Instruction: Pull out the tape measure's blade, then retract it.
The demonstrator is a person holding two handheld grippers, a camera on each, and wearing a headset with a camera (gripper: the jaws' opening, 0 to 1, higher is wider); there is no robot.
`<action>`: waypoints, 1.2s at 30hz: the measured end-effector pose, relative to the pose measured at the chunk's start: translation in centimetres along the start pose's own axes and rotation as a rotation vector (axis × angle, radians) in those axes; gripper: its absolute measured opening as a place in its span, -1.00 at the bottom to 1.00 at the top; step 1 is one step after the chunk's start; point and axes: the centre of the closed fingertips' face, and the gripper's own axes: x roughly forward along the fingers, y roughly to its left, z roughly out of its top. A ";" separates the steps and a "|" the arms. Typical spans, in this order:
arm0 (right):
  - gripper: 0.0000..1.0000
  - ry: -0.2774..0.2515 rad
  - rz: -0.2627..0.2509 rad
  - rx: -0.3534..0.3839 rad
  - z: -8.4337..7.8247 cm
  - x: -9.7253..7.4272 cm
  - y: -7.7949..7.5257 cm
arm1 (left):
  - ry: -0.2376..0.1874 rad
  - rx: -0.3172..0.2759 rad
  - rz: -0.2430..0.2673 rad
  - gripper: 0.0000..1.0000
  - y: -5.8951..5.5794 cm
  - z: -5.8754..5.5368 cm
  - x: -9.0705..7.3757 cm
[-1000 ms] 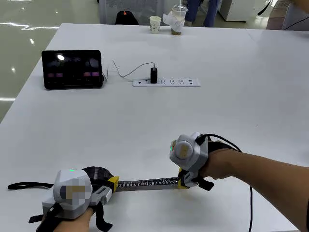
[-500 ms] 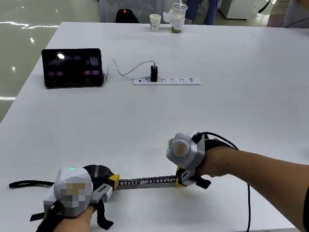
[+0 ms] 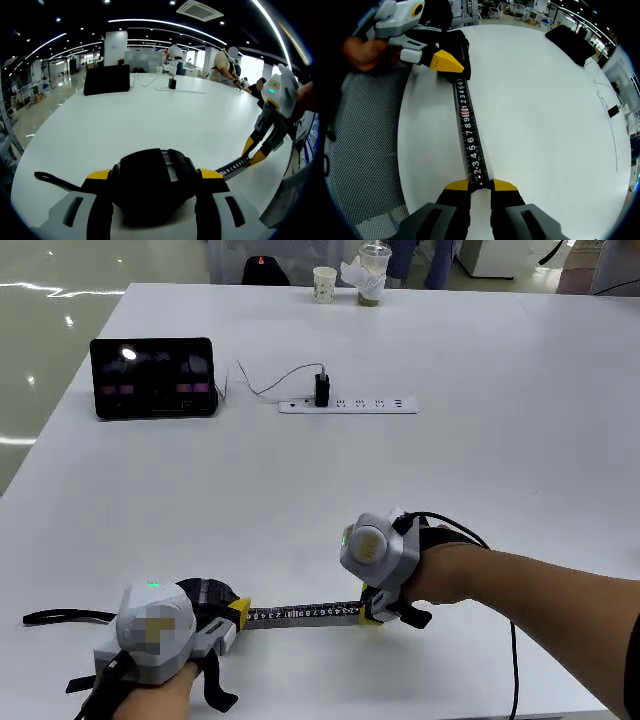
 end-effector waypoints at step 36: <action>-0.77 -0.002 0.001 0.021 1.5 0.5 0.3 | -0.001 0.000 -0.001 0.24 0.1 0.0 0.0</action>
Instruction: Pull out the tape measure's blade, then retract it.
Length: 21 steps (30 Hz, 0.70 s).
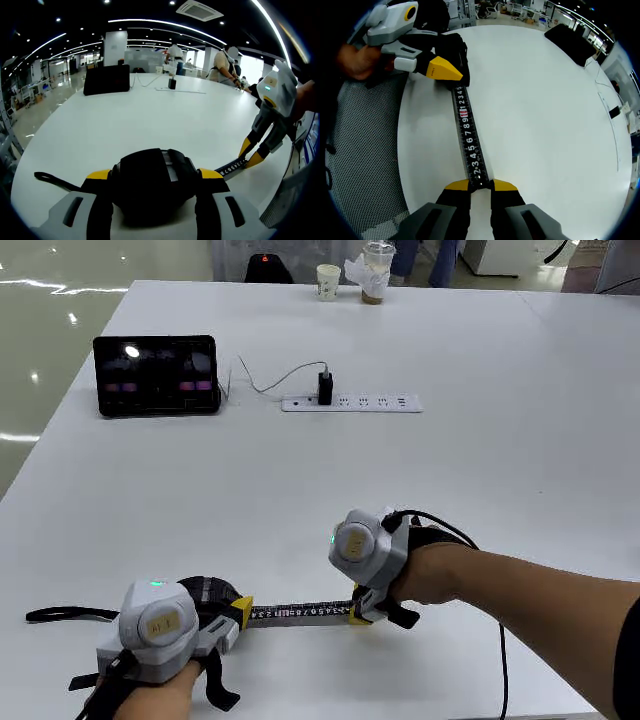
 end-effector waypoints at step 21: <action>-0.78 -0.032 0.016 0.021 1.0 0.2 0.3 | 0.000 0.002 -0.001 0.23 0.0 0.0 0.0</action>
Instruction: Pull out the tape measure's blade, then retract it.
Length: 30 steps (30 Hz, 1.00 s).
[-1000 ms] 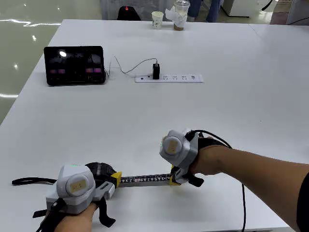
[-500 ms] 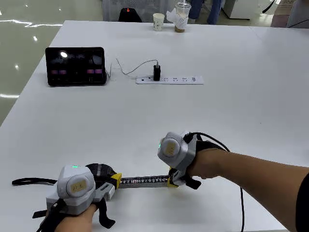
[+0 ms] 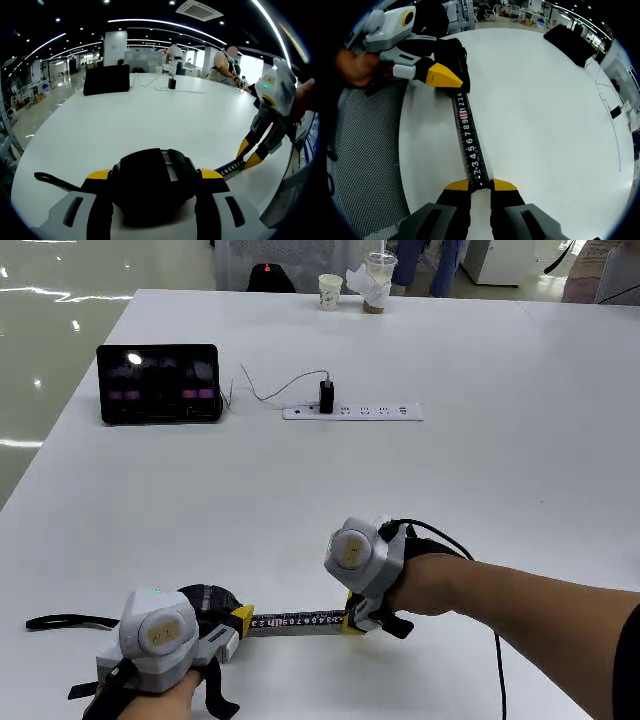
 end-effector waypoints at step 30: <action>-0.79 -0.004 0.005 -0.011 1.4 0.7 0.4 | 0.005 -0.029 -0.009 0.23 -0.1 0.0 -0.3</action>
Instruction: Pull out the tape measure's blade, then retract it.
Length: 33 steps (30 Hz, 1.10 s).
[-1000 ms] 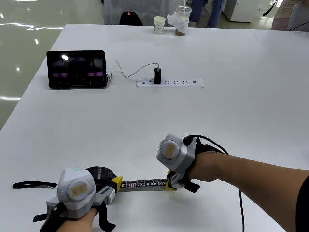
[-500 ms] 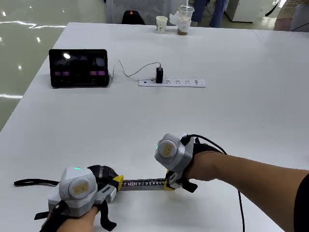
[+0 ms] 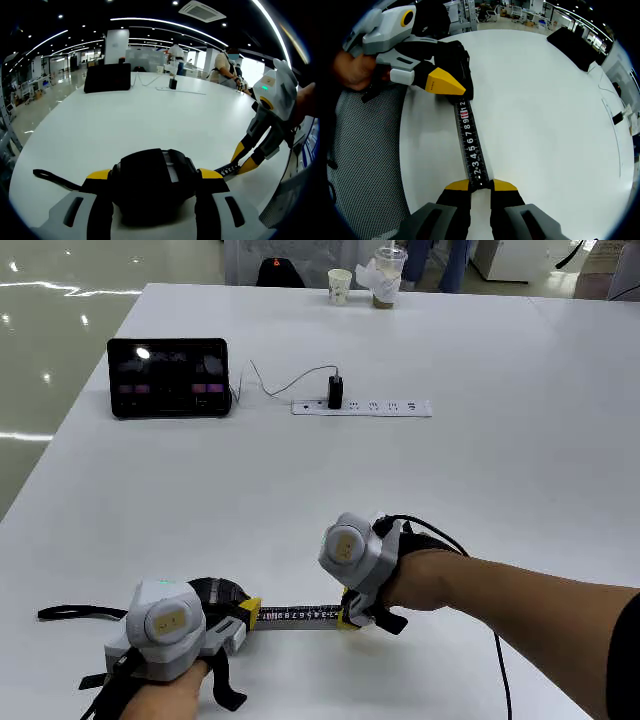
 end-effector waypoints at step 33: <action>-0.79 -0.006 -0.001 -0.018 1.6 0.3 0.5 | 0.007 -0.010 -0.010 0.22 0.1 -0.1 0.1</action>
